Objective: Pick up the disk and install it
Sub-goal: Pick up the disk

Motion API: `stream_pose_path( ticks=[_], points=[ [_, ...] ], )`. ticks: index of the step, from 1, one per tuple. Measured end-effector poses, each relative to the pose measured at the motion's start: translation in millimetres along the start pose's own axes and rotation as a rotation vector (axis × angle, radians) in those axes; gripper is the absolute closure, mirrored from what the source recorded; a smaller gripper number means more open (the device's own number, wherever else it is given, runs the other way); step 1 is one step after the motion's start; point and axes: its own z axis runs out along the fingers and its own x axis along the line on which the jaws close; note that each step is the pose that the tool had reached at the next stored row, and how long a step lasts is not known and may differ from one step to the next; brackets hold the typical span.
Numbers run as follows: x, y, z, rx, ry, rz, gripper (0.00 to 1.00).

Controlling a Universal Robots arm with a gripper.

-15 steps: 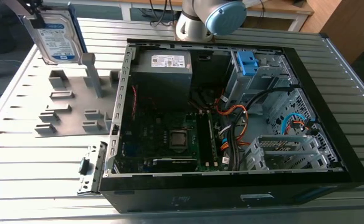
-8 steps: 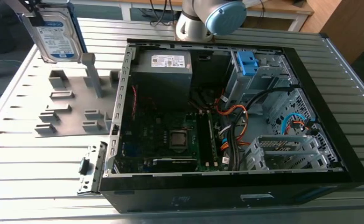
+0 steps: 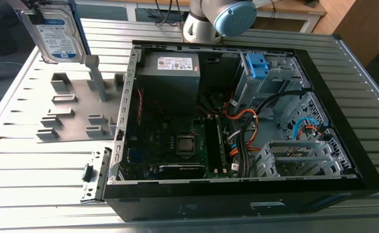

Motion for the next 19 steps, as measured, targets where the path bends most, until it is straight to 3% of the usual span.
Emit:
stream_pose_path(
  ticks=[19],
  points=[
    [0.2, -0.3, -14.8, -0.0001, -0.0005, 0.000, 0.64]
  ],
)
